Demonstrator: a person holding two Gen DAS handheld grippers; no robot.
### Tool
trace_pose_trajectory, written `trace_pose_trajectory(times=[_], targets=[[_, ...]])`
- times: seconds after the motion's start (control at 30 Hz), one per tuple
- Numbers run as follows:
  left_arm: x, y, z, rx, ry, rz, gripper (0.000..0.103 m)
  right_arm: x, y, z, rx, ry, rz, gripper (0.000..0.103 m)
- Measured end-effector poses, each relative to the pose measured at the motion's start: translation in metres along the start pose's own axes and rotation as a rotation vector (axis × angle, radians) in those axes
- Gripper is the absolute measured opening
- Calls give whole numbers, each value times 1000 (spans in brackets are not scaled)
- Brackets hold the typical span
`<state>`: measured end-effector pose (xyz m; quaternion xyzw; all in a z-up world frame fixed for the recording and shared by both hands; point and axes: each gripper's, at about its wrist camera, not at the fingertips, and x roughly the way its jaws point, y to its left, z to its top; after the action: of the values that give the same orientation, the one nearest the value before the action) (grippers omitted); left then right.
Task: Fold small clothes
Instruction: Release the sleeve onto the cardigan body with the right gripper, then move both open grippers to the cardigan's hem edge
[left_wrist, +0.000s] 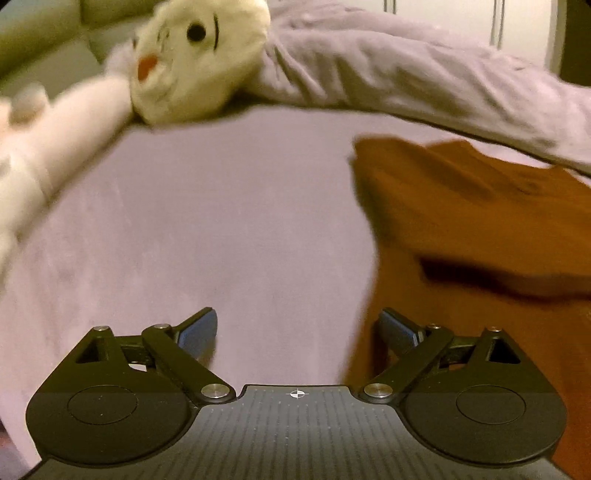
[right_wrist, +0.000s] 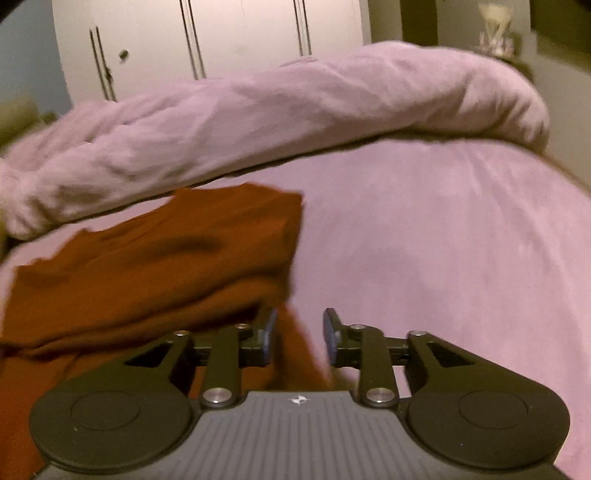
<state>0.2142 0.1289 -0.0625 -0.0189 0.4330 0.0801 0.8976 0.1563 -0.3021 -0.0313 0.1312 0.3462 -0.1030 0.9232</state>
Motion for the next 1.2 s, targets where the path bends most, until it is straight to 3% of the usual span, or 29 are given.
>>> trace_pose_trajectory(times=[0.1, 0.17, 0.33, 0.4, 0.43, 0.53, 0.6, 0.7, 0.77, 0.87, 1.0, 1.03, 1.13, 1.2], targets=[[-13, 8, -36, 13, 66, -56, 100, -28, -14, -28, 43, 43, 27, 39], [-21, 11, -51, 27, 64, -80, 100, -41, -21, -45, 44, 75, 14, 40], [-43, 25, -63, 13, 92, -140, 99, -74, -46, -74, 71, 142, 21, 40], [-47, 32, -66, -25, 130, -152, 91, -82, -52, -80, 51, 152, 17, 40], [-48, 35, -68, -44, 158, -157, 80, -85, -55, -82, 46, 156, 10, 40], [-51, 41, -75, -69, 188, -165, 72, -91, -65, -86, 68, 177, 44, 40], [-54, 41, -75, -67, 201, -173, 60, -91, -66, -86, 61, 192, 65, 38], [-54, 41, -78, -78, 232, -204, 60, -91, -67, -88, 66, 204, 105, 27], [-55, 39, -79, -53, 233, -192, 63, -91, -70, -91, 93, 219, 117, 27], [-55, 36, -81, -48, 252, -228, 78, -90, -73, -96, 100, 254, 134, 27], [-54, 31, -86, -34, 291, -285, 78, -90, -77, -102, 121, 295, 190, 27], [-54, 29, -87, -19, 294, -287, 75, -89, -78, -103, 128, 307, 203, 27], [-56, 24, -88, 48, 300, -264, 55, -88, -80, -106, 127, 329, 230, 27], [-56, 25, -86, 67, 315, -276, 30, -87, -80, -105, 122, 340, 242, 24]])
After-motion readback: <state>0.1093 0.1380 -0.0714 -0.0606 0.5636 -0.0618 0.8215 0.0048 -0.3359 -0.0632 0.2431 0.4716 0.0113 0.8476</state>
